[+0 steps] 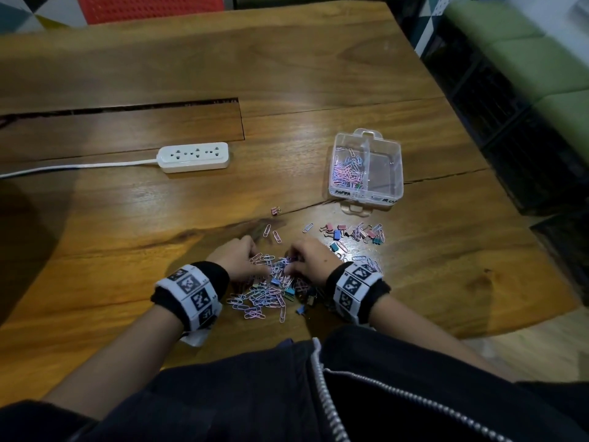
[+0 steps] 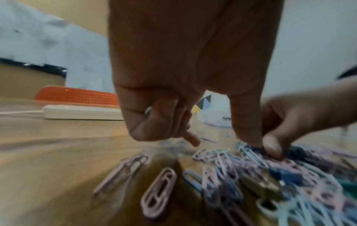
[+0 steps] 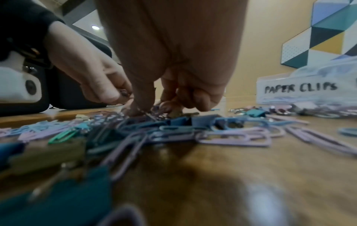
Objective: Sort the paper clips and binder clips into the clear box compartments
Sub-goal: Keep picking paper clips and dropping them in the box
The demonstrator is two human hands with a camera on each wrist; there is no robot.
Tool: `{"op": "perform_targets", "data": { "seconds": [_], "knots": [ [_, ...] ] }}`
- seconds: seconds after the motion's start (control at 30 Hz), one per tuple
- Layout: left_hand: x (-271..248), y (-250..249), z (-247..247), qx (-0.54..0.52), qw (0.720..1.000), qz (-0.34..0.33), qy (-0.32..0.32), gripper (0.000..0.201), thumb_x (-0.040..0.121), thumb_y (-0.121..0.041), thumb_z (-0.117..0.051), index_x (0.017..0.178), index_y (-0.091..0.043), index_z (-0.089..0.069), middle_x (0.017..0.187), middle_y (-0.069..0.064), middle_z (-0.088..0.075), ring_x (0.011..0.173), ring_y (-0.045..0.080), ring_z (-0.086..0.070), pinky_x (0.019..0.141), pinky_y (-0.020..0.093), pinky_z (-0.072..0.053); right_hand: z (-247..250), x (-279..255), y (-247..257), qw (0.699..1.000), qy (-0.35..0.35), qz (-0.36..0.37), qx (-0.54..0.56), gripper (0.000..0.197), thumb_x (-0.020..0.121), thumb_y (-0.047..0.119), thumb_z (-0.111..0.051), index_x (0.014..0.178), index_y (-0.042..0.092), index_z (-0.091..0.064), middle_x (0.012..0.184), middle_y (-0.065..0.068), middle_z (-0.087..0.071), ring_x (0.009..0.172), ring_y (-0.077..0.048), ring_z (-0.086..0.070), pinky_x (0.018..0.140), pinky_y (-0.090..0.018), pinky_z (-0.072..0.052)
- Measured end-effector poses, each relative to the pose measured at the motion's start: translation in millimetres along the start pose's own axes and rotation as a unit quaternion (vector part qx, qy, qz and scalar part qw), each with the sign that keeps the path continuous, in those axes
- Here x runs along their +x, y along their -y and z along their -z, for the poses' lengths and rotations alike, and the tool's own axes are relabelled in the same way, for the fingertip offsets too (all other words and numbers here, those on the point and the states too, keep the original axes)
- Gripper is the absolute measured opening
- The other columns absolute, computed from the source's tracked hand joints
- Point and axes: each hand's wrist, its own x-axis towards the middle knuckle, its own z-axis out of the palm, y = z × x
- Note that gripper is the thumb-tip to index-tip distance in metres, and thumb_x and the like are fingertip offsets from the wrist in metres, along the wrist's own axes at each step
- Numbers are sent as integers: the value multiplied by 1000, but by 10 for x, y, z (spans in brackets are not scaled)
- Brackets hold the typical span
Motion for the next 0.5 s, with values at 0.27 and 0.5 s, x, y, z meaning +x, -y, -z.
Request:
{"op": "perform_targets", "data": {
  "seconds": [0.27,0.5],
  "knots": [
    [21,-164,-171,73,995,-64,-10,35,90,-40,-51,103,-7,-53,107,10,-54,84,20,-48,76,33,-42,113,-138,-149,987,-61,-32,148,24,74,24,-70,75,8,-53,67,0,-49,60,-10,-44,57,-19,-38],
    [83,-181,-151,5,996,-90,-15,19,90,-34,-50,81,-18,-44,94,3,-48,81,17,-47,79,33,-45,278,-228,-236,976,-81,-68,189,27,78,25,-67,62,15,-46,69,-4,-51,66,-16,-47,63,-25,-42]
  ]
}}
